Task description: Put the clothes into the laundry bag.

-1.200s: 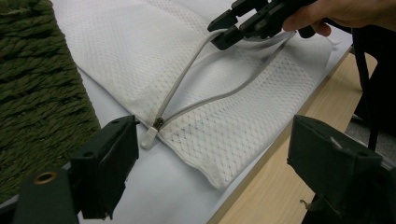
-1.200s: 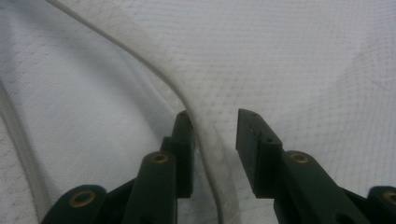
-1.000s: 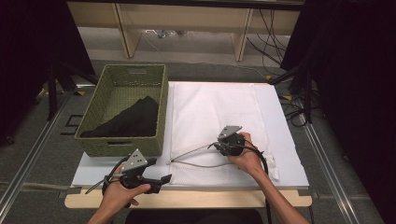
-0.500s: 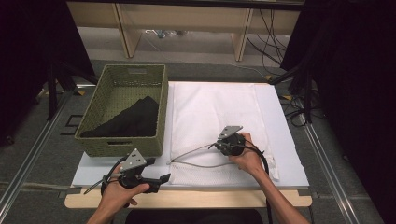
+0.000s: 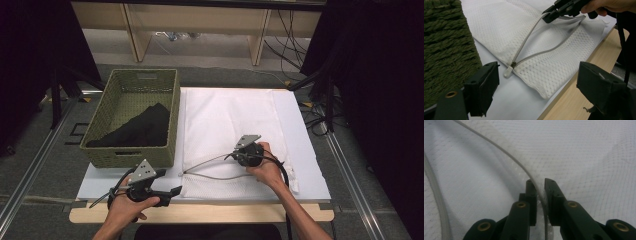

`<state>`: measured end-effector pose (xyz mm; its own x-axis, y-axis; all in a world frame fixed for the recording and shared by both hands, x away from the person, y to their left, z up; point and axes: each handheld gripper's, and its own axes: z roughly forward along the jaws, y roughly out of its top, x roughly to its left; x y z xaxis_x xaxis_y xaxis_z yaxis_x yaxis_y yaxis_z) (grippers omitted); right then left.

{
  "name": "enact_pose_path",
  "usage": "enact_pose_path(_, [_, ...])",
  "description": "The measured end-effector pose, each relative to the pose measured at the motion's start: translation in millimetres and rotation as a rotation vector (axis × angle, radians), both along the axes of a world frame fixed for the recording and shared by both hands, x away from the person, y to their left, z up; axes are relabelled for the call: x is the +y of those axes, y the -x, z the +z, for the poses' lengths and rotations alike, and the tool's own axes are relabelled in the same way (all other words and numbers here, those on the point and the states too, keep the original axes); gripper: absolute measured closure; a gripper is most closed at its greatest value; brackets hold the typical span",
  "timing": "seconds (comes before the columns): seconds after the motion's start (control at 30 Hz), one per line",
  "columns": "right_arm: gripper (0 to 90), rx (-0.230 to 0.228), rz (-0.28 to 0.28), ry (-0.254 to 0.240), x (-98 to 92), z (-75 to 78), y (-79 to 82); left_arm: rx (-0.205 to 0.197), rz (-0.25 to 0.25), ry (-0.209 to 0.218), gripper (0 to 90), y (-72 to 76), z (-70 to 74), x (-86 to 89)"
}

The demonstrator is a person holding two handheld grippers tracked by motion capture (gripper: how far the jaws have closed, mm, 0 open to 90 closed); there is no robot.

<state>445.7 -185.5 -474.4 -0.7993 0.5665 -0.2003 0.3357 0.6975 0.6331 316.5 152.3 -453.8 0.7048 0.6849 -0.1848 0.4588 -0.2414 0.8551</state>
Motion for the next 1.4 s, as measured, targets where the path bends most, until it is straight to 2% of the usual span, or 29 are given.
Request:
enact_pose_path(0.03, [85.0, -0.011, 0.006, 0.006, 0.7, -0.8, 0.3, -0.006, 0.004, -0.001, 17.5, 0.4, 0.2, -0.2])
enact_pose_path(0.13, [86.9, -0.006, 0.009, 0.01, 1.2, -0.1, 1.8, -0.015, -0.006, -0.006, 17.5, 0.5, 0.2, -0.1])
enact_pose_path(0.17, [87.5, -0.035, 0.033, 0.015, 0.3, 0.7, -0.2, -0.015, -0.009, -0.008, 17.5, 0.6, 0.3, 0.0])
enact_pose_path(0.23, [88.5, -0.038, 0.017, -0.005, -0.7, 4.6, 2.3, -0.011, -0.01, -0.007, 17.5, 0.4, 0.1, -0.3])
enact_pose_path(0.27, [88.5, -0.045, 0.035, 0.001, -1.3, 6.5, 1.5, -0.011, -0.01, -0.007, 17.6, 0.4, 0.1, -0.3])
enact_pose_path(0.3, [88.5, -0.041, 0.022, -0.005, -1.3, 8.5, 2.7, -0.012, -0.007, -0.007, 17.6, 0.6, 0.2, -0.4])
enact_pose_path(0.43, [88.8, -0.053, 0.026, -0.017, -1.4, 15.5, 4.0, -0.018, -0.002, -0.01, 17.5, 0.2, 0.8, 0.1])
enact_pose_path(0.47, [88.8, -0.072, 0.051, -0.02, -1.6, 20.0, 3.4, -0.017, -0.001, -0.009, 17.5, -0.2, 0.9, -0.2])
enact_pose_path(0.63, [88.8, -0.069, 0.038, -0.045, -3.5, 24.8, 3.9, -0.016, 0.004, -0.01, 17.5, -0.1, 1.7, -0.6])
enact_pose_path(0.8, [88.8, -0.082, 0.05, -0.047, -3.6, 33.3, 2.4, -0.017, 0.006, -0.008, 17.5, -1.2, 2.9, 0.0])
enact_pose_path(0.93, [88.8, -0.089, 0.06, -0.043, -4.2, 36.8, 0.2, -0.011, 0.005, 0.011, 17.5, -2.9, 4.7, -0.7])
enact_pose_path(1.03, [88.8, -0.093, 0.06, -0.026, -6.2, 42.9, -4.2, -0.025, 0.0, -0.002, 17.5, -2.3, 6.8, -1.5])
enact_pose_path(1.1, [88.8, -0.082, 0.059, -0.043, -5.3, 44.8, -4.3, -0.025, -0.004, -0.006, 17.5, -2.5, 6.8, -1.4])
enact_pose_path(1.17, [88.8, -0.091, 0.07, -0.048, -5.5, 50.6, -7.6, -0.009, -0.004, 0.0, 17.5, -2.3, 7.7, -1.6])
enact_pose_path(1.2, [88.8, -0.081, 0.075, -0.044, -5.6, 52.4, -7.7, -0.009, -0.004, 0.0, 17.6, -2.3, 7.7, -1.6])
enact_pose_path(1.27, [88.8, -0.088, 0.086, -0.04, -5.7, 53.8, -8.6, -0.008, -0.01, 0.005, 18.1, -2.0, 9.5, -2.0])
enact_pose_path(1.33, [88.8, -0.082, 0.078, -0.053, -5.9, 57.2, -8.7, -0.029, -0.005, -0.008, 20.0, -2.1, 15.1, -2.5])
enact_pose_path(1.4, [88.8, -0.096, 0.081, -0.052, -6.3, 57.7, -9.7, -0.036, -0.004, -0.009, 20.4, -2.6, 17.6, -2.5])
